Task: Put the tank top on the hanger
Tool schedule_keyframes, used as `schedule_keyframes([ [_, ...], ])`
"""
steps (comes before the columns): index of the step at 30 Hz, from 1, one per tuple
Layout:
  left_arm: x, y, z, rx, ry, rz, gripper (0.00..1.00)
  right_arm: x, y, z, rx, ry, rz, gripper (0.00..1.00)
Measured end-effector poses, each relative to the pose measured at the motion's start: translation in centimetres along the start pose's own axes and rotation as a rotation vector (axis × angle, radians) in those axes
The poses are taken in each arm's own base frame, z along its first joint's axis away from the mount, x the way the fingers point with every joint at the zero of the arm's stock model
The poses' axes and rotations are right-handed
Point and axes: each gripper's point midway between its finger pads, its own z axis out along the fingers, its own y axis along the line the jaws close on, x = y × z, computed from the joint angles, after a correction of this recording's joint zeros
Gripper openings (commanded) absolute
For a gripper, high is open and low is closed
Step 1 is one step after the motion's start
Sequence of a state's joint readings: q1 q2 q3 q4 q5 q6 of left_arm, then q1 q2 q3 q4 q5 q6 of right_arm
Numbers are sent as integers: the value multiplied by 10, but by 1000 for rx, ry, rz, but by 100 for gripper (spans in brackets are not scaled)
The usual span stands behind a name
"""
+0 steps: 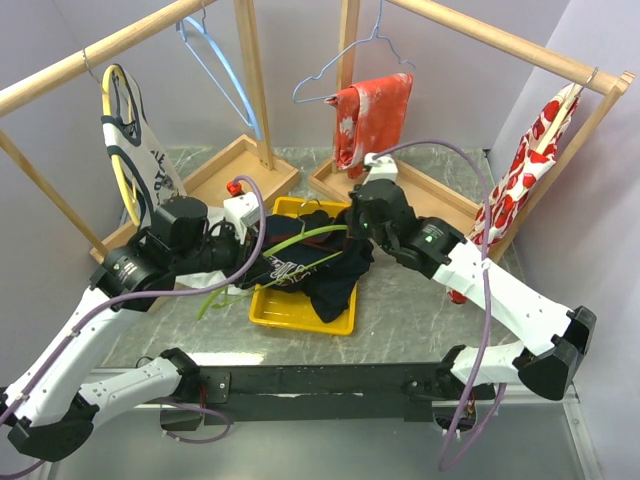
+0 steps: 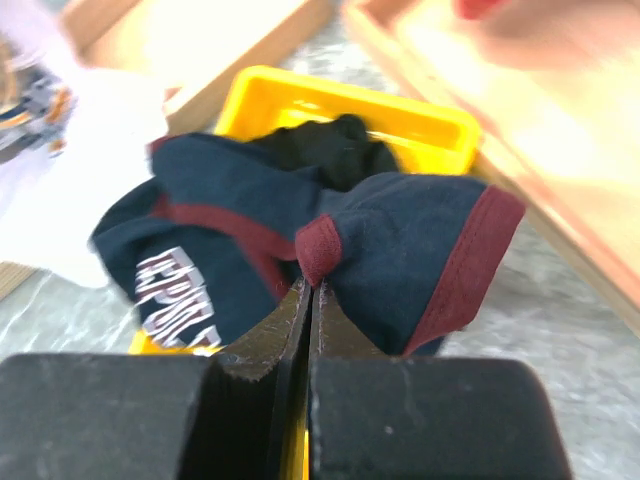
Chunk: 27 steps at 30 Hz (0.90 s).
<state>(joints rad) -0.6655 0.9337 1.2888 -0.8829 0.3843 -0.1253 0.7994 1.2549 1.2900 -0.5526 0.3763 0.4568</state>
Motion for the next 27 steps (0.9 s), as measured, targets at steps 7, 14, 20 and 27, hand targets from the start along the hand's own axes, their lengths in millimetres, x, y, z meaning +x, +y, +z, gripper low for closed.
schedule_keyframes([
  [7, -3, 10, 13, -35, -45, -15, 1, 2, 37, -19, -103, -1, -47, 0],
  [14, -28, 14, 26, -33, -178, -17, 1, -17, 31, -47, -140, -63, -23, 0],
  [20, -41, 12, 45, 18, -255, -43, 1, -35, 50, -64, -244, -77, -8, 0],
  [27, -42, 6, 68, 100, -296, -81, 1, -32, 28, -47, -191, -53, 14, 14],
])
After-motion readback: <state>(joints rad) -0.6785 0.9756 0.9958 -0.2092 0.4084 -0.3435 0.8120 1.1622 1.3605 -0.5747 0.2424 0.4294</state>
